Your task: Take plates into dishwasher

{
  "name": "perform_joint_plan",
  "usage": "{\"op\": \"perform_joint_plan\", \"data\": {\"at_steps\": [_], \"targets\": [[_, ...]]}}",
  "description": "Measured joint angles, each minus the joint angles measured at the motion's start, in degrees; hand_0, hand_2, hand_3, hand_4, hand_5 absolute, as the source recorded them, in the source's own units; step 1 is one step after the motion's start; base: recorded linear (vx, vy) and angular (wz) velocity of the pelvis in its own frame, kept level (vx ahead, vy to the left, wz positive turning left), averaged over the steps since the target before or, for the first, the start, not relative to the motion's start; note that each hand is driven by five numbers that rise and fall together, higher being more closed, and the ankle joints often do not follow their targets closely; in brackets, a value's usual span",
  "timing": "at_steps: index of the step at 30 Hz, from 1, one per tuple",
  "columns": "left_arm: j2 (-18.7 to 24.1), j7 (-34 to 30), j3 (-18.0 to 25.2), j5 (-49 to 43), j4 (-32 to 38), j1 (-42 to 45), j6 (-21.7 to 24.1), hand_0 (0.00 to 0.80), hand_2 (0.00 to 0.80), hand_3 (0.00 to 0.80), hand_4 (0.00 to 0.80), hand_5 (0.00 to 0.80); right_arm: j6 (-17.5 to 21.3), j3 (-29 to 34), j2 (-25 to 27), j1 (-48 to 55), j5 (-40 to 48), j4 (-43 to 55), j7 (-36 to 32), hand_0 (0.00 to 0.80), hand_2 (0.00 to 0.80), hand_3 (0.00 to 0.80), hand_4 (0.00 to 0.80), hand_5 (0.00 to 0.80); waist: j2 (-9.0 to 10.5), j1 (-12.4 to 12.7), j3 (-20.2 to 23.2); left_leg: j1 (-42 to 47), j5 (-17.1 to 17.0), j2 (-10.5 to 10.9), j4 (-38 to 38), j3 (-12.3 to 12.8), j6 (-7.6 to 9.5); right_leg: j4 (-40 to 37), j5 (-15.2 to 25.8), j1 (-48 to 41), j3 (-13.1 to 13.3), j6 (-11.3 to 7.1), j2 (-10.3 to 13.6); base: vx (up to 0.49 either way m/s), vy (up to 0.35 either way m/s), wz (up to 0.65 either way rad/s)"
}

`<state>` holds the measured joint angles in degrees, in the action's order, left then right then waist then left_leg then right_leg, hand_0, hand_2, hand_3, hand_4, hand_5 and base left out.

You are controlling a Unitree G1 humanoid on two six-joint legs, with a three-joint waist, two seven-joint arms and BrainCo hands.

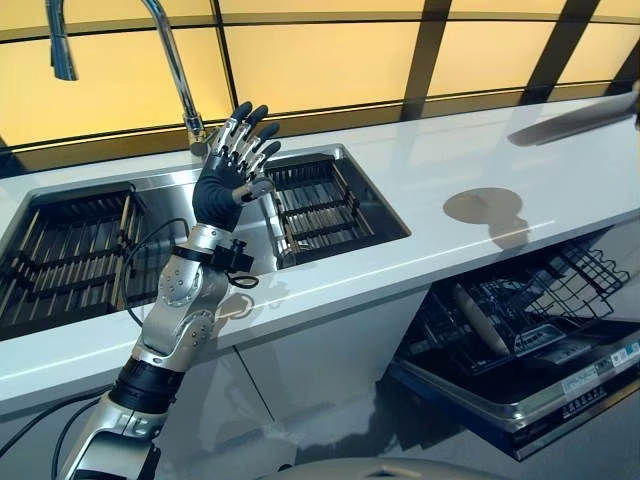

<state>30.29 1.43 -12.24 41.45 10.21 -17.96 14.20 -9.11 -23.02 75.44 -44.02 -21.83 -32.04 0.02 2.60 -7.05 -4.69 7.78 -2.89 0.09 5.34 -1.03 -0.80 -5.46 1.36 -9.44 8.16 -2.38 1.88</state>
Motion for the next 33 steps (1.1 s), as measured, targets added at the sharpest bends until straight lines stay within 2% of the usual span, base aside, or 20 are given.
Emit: {"op": "perform_joint_plan", "data": {"at_steps": [2, 5, 12, 17, 33], "targets": [[-0.1, 0.3, 0.0, 0.0, 0.0, -0.4, -0.7, 0.0, 0.0, 0.0, 0.0, 0.0, -1.5, 3.6, 0.0, 4.0, 2.4, 0.1, -1.4, 0.8, 0.8, 0.8, 0.8, 0.8, -0.13, 0.0, 0.1, 0.1, 0.5, -0.2, 0.0, 1.0, 0.0, 0.1, 0.1, 0.5, 1.0, 0.0, -0.2, -0.008, -0.007, -0.25], [-0.1, 0.4, 0.0, 0.0, 0.0, -1.0, -1.5, 0.0, 0.0, 0.0, 0.0, 0.0, -4.0, 7.4, -0.2, 8.3, 6.1, 0.0, -3.9, 0.8, 0.8, 0.8, 0.8, 0.8, -0.14, -0.9, 0.1, 0.1, 0.6, -0.2, 0.0, 1.3, -0.01, 0.2, 0.2, 0.6, 1.1, -0.01, -0.2, -0.015, -0.014, -0.12], [-0.5, 0.9, 0.0, -0.1, 0.0, -2.6, -3.1, 0.0, 0.0, 0.0, 0.0, 0.0, -9.9, 13.4, -1.1, 12.9, 14.8, -0.7, -9.7, 0.8, 0.8, 0.8, 0.8, 0.8, -0.12, -2.2, 0.1, 0.6, 1.0, -0.3, 0.0, 2.7, -0.11, 0.2, 0.3, 0.7, 2.2, 0.02, -0.4, -0.019, -0.02, -0.1], [-0.7, 0.8, 0.0, -0.1, 0.0, -2.9, -4.1, 0.0, 0.0, 0.0, 0.0, 0.0, -14.8, 15.2, -4.7, 13.4, 18.2, -0.9, -12.2, 0.8, 0.8, 0.8, 0.8, 0.8, -0.07, -3.0, 0.1, 0.6, 1.0, -0.5, 0.0, 2.8, -0.16, 0.2, 0.3, 0.7, 2.2, 0.08, -0.6, -0.011, -0.026, 0.0], [-1.1, 0.0, 0.0, -0.2, 0.0, -2.9, -5.0, 0.0, 0.0, 0.0, 0.0, 0.0, -21.1, 16.4, -19.2, 21.8, 18.7, -1.7, -12.3, 0.8, 0.8, 0.8, 0.8, 0.8, -0.08, -2.3, 0.1, 0.6, 1.0, -0.7, 0.0, 2.6, -0.21, 0.2, 0.4, 0.7, 2.1, 0.16, -0.6, -0.007, -0.042, 0.0]]}}
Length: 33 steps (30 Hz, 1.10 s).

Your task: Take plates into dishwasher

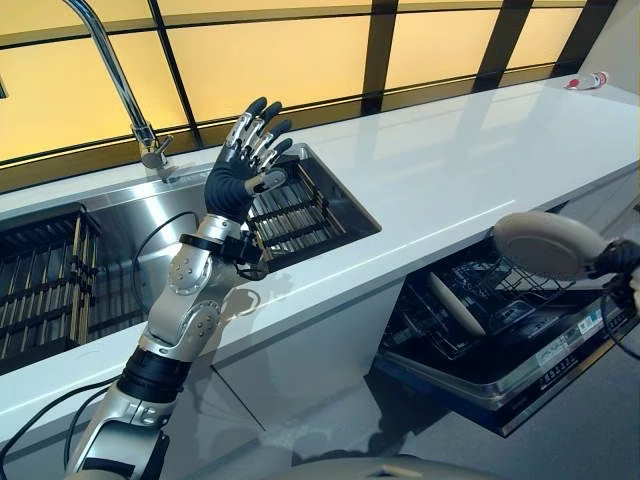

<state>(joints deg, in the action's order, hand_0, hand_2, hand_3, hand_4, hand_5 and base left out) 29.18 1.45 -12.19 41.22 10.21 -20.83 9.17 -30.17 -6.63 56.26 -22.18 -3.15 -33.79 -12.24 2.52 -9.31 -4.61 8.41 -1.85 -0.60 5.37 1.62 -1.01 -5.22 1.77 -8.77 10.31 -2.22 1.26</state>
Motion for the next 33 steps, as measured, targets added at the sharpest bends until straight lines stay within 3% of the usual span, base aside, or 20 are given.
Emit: {"op": "perform_joint_plan", "data": {"at_steps": [14, 25, 33], "targets": [[0.0, -1.8, 0.0, -2.2, 0.0, 0.0, -1.2, 0.0, 0.0, 0.0, 0.0, 0.0, -2.2, -1.0, -6.1, 1.2, -2.4, -7.6, 2.2, 0.8, 0.8, 0.8, 0.8, 0.8, -0.36, 1.9, -0.2, 0.0, -0.1, -0.1, 0.0, -0.2, -0.13, -0.1, 0.0, -0.1, -0.4, 0.05, 0.0, 0.005, -0.056, 0.01], [0.2, -3.1, -0.1, -2.2, 0.0, 0.0, -1.6, 0.0, 0.0, 0.0, 0.0, 0.0, -2.8, -1.0, -8.8, 1.9, -1.4, -14.1, 11.8, 0.8, 0.8, 0.8, 0.8, 0.8, -2.09, 4.5, -1.1, -0.2, -0.2, -0.1, 0.0, -0.9, -0.21, -0.3, 0.0, -0.1, -2.6, 0.08, 0.1, 0.001, -0.077, 0.03], [1.1, -3.1, -0.4, -2.1, 0.0, 0.0, -1.7, 0.0, 0.0, 0.0, 0.0, 0.0, -3.1, -0.9, -9.3, -2.4, 10.7, -20.5, 24.2, 0.8, 0.8, 0.8, 0.8, 0.8, -3.73, 5.0, -2.4, -1.2, -0.6, 0.0, 0.0, -1.8, -0.27, -0.3, 0.1, 0.6, -4.1, 0.18, 0.2, -0.025, -0.075, 0.05]]}}
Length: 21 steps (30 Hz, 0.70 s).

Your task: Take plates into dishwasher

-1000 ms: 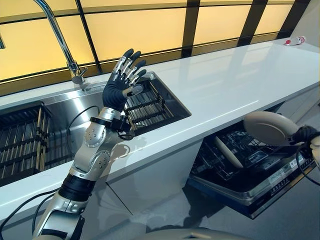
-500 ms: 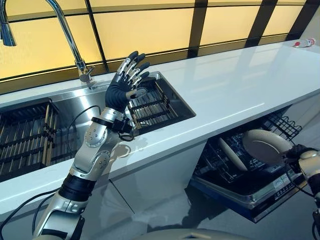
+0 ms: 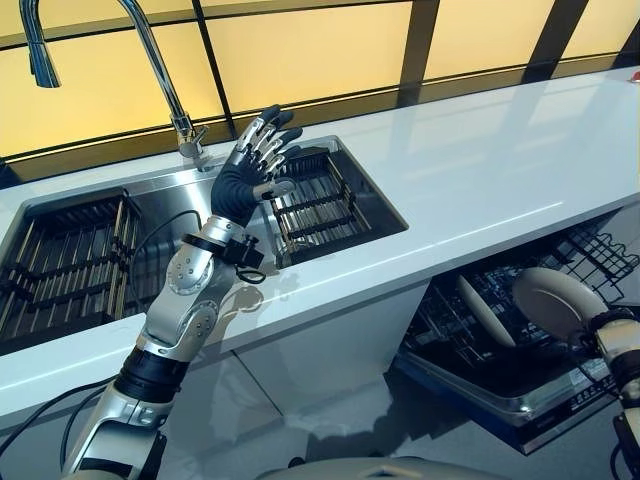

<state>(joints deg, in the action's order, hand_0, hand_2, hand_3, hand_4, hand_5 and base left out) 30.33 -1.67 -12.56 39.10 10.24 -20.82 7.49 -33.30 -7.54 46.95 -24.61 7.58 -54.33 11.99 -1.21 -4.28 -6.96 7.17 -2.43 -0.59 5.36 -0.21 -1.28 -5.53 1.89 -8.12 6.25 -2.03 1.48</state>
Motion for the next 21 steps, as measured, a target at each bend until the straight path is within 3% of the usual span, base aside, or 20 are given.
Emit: {"op": "perform_joint_plan", "data": {"at_steps": [11, 21], "targets": [[2.4, 1.2, -2.8, 0.2, -0.1, -1.4, 0.8, 0.0, 0.0, 0.0, 0.0, 0.0, 1.1, -0.3, 1.0, -12.5, 4.5, -7.0, 5.1, 0.8, 0.8, 0.8, 0.8, 0.8, -4.85, 1.0, -4.5, -3.1, -1.4, 0.8, -0.3, -1.5, 0.44, 0.3, 0.6, 2.4, -1.4, -0.4, 0.7, -0.048, -0.038, 0.07], [2.5, 3.5, -3.3, 0.2, -0.2, -5.5, 3.1, 0.0, 0.0, 0.0, 0.0, 0.0, 2.6, -4.8, 1.4, -18.3, 4.4, -9.9, 4.3, 0.8, 0.8, 0.8, 0.8, 0.8, -5.82, 1.0, -8.1, -4.2, -1.6, 0.9, -0.3, -1.9, 0.37, 0.3, 0.6, 3.3, -2.2, -0.44, 0.8, -0.019, -0.036, 0.02]]}}
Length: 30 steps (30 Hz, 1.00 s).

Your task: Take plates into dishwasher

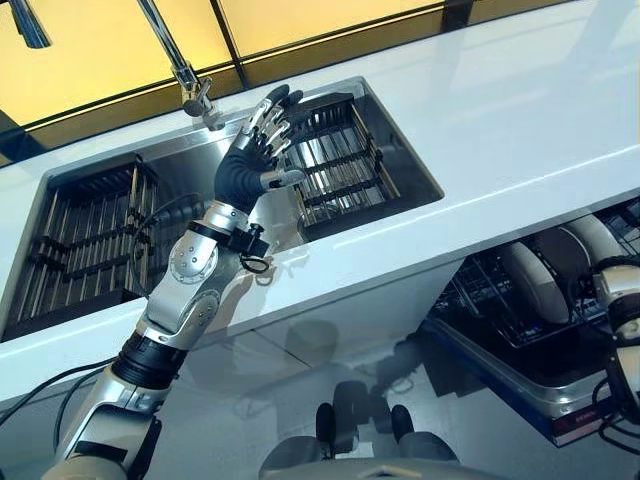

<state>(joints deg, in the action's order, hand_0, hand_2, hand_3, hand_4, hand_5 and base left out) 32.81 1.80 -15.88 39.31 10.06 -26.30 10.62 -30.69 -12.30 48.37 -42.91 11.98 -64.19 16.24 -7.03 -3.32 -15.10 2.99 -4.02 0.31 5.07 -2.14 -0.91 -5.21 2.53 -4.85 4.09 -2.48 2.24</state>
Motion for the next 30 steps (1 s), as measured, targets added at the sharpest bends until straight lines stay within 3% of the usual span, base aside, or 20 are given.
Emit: {"op": "perform_joint_plan", "data": {"at_steps": [13, 14, 15, 16, 21, 30], "targets": [[0.3, 2.2, -0.3, 0.0, 0.0, -1.4, 2.5, 0.0, 0.0, 0.0, 0.0, 0.0, 1.8, -3.3, 0.4, -2.9, -3.5, -6.4, -3.1, 0.8, 0.8, 0.8, 0.8, 0.8, -1.05, 0.5, -2.3, -2.1, -0.4, 0.0, 0.0, -1.1, -0.11, 0.0, 0.1, 1.6, -1.4, 0.04, 0.0, -0.026, 0.0, 0.04], [0.3, 2.2, -0.3, 0.1, 0.0, -1.4, 2.5, 0.0, 0.0, 0.0, 0.0, 0.0, 2.3, -3.3, 0.6, -2.9, -3.4, -6.5, -3.9, 0.59, 0.59, 0.59, 0.59, 0.59, -0.95, 0.6, -2.3, -2.0, -0.4, 0.0, 0.0, -1.1, -0.13, 0.0, 0.1, 1.6, -1.5, 0.04, 0.0, 0.0, 0.0, 0.0], [0.4, 2.2, -0.3, 0.1, 0.0, -1.4, 2.5, 0.0, 0.0, 0.0, 0.0, 0.0, 2.8, -3.3, 0.9, -2.9, -3.4, -6.6, -4.7, 0.329, 0.329, 0.329, 0.329, 0.329, -0.84, 0.6, -2.4, -2.0, -0.4, 0.0, 0.0, -1.1, -0.16, 0.0, 0.1, 1.6, -1.5, 0.04, 0.0, 0.0, 0.0, 0.0], [0.5, 2.2, -0.3, 0.1, 0.0, -1.4, 2.5, 0.0, 0.0, 0.0, 0.0, 0.0, 3.2, -3.3, 1.1, -2.8, -3.3, -6.6, -5.5, 0.0, 0.0, 0.0, 0.0, 0.0, -0.66, 0.6, -2.5, -2.0, -0.4, 0.0, 0.0, -1.1, -0.19, 0.0, 0.1, 1.6, -1.5, 0.05, 0.0, 0.0, 0.0, 0.0], [0.9, 1.9, -0.2, 0.1, 0.1, -1.5, 2.5, 0.0, 0.0, 0.0, 0.0, 0.0, 6.2, -1.8, 1.0, 0.6, -1.2, -6.1, -8.2, 0.0, 0.0, 0.0, 0.0, 0.0, 0.59, 1.1, -3.3, -1.8, -0.5, 0.1, 0.0, -1.1, -0.25, 0.0, 0.1, 1.3, -1.5, 0.14, -0.1, 0.0, 0.0, 0.0], [1.9, 0.3, 1.1, 0.2, 0.2, -1.6, 2.3, 0.0, 0.0, 0.0, 0.0, 0.0, 7.4, 1.3, 1.4, 2.8, -1.3, -5.5, -9.6, 0.0, 0.0, 0.0, 0.0, 0.0, 4.13, 1.0, -4.9, 0.6, -0.5, 0.1, 0.0, -1.1, -0.24, 0.0, 0.1, -1.1, -1.5, 0.12, 0.0, 0.058, 0.048, 0.0]]}}
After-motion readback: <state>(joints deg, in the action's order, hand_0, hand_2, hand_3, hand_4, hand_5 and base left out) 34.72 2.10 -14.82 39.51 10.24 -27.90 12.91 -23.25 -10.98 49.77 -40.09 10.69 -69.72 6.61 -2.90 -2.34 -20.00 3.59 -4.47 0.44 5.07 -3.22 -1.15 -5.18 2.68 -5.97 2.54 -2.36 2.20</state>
